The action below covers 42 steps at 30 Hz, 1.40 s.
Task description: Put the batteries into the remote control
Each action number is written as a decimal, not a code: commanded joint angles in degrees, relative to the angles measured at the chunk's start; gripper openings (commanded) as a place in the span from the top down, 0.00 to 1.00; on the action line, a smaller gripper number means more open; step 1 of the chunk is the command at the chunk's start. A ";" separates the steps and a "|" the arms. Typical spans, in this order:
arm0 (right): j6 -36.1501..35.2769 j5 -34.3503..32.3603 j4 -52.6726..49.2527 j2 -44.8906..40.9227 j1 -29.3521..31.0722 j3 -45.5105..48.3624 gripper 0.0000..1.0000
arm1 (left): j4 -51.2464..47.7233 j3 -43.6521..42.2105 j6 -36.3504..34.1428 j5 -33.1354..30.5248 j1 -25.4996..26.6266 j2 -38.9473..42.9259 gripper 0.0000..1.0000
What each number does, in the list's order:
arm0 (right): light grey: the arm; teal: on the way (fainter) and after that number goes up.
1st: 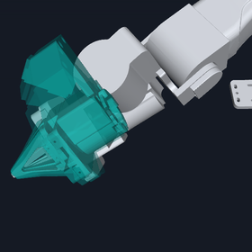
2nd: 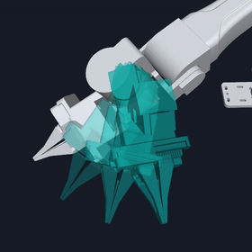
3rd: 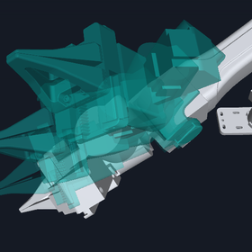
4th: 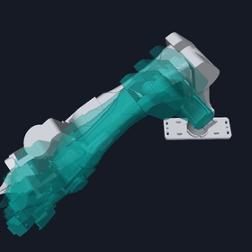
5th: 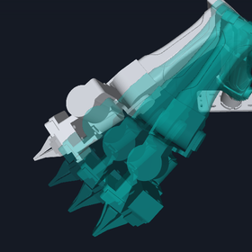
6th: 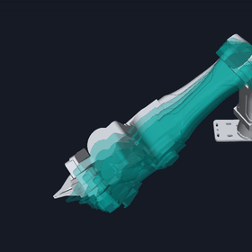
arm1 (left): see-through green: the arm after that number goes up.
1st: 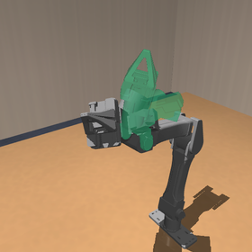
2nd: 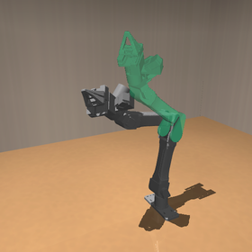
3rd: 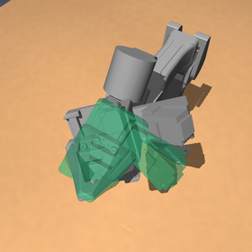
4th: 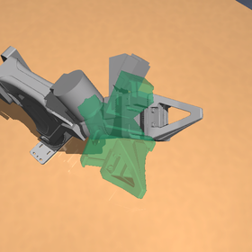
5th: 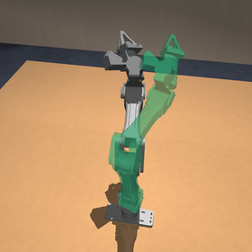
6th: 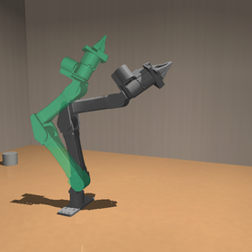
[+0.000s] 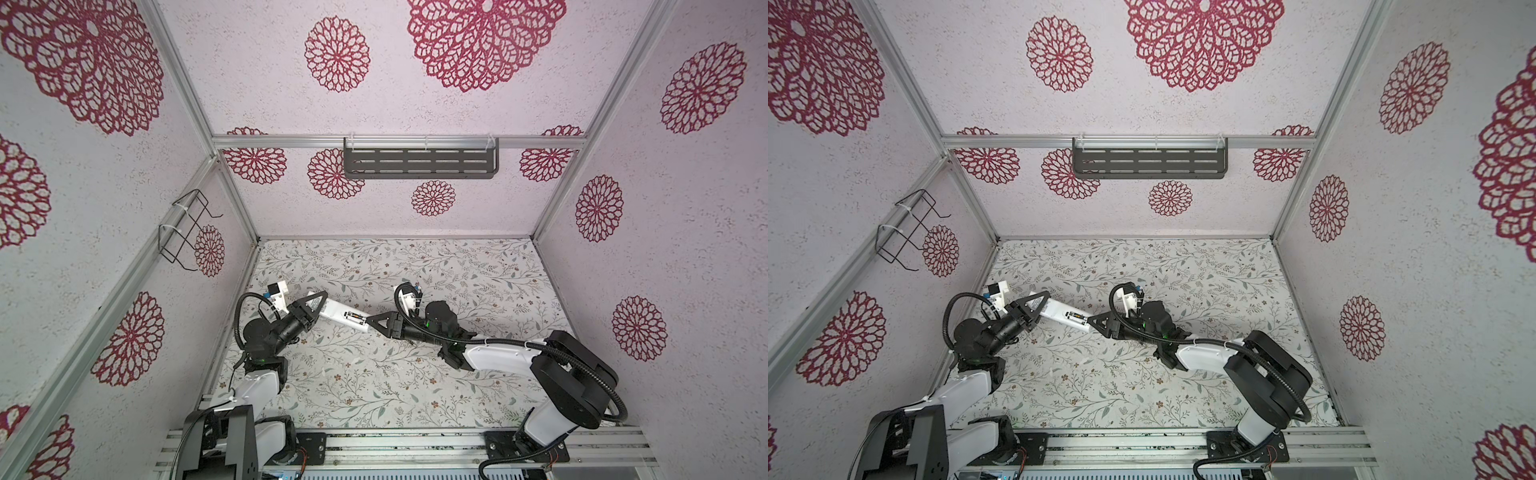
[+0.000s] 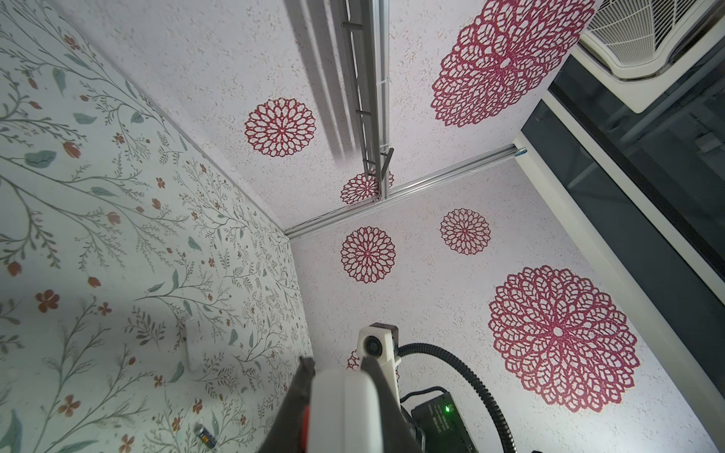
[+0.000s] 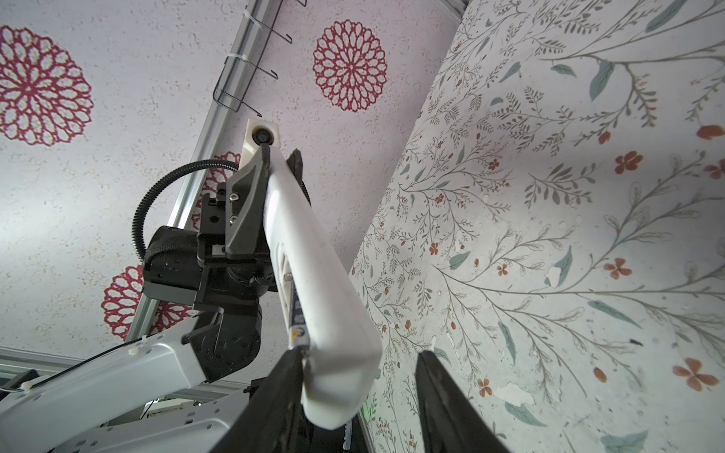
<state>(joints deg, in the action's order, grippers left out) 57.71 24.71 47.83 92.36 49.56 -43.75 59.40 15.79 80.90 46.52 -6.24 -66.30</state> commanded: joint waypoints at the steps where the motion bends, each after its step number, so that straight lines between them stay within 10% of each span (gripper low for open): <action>1: 0.06 0.12 -0.55 0.37 0.22 -2.43 0.51 | 4.10 0.03 1.89 1.73 -0.39 0.21 1.00; 42: -14.26 -11.16 -37.59 1.05 2.57 -17.71 0.47 | -9.01 1.99 -5.94 2.04 1.58 6.26 1.00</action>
<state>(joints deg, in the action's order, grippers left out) 46.46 16.10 11.31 94.30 52.18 -61.36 47.72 15.79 73.01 44.34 -6.17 -61.71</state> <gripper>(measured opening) 0.523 0.207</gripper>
